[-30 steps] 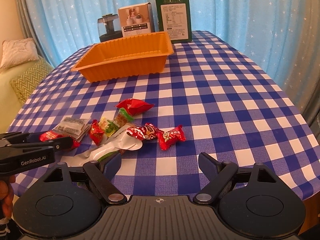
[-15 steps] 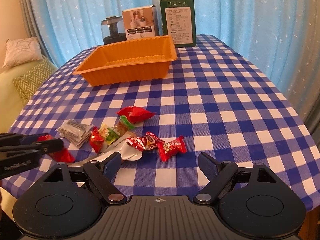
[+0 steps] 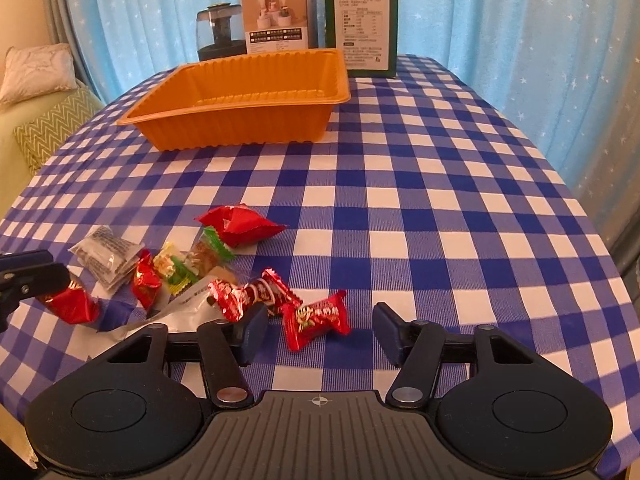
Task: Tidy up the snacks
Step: 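Grasp a small red-wrapped candy with the right gripper while the left lifts its packet, then carry both candies over the orange tray and open both grippers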
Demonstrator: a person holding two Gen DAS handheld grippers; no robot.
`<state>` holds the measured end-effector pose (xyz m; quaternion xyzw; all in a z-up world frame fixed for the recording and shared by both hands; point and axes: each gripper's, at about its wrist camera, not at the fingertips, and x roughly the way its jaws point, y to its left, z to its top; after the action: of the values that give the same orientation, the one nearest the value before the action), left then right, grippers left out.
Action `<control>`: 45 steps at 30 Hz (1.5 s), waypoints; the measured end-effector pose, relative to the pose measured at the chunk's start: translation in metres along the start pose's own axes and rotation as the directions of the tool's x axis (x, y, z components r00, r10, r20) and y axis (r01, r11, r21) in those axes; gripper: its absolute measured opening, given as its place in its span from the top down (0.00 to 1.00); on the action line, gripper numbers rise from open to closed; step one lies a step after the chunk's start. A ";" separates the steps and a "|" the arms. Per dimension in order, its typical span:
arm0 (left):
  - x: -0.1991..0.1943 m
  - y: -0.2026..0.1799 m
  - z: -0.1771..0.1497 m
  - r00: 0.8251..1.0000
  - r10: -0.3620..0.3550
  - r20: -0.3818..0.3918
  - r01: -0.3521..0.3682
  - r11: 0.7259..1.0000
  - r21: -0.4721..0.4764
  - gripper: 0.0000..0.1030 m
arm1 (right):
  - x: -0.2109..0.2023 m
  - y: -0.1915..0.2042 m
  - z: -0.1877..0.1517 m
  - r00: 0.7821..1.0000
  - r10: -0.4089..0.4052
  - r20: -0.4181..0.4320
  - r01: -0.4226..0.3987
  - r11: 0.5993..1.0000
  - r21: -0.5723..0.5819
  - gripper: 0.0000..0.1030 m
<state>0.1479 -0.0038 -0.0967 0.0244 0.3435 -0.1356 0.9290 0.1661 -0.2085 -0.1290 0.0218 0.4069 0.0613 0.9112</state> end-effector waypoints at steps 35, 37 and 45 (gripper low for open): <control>-0.004 -0.005 0.009 0.999 -0.015 -0.041 0.015 1.000 0.000 0.73 | -0.017 -0.001 0.011 0.997 -0.013 0.076 0.011 1.000 0.016 0.77; -0.006 -0.004 0.019 1.000 -0.013 -0.022 0.013 1.000 -0.005 0.73 | -0.020 -0.003 0.017 0.995 -0.003 0.095 0.000 1.000 0.031 0.77; 0.004 0.008 0.067 0.999 0.014 0.052 -0.014 1.000 0.008 0.73 | -0.023 0.001 0.049 0.986 0.032 0.166 -0.036 0.999 0.021 0.77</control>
<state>0.1957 -0.0065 -0.0488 0.0271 0.3184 -0.1310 0.9385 0.1876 -0.2101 -0.0788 0.0449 0.3300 0.0699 0.9403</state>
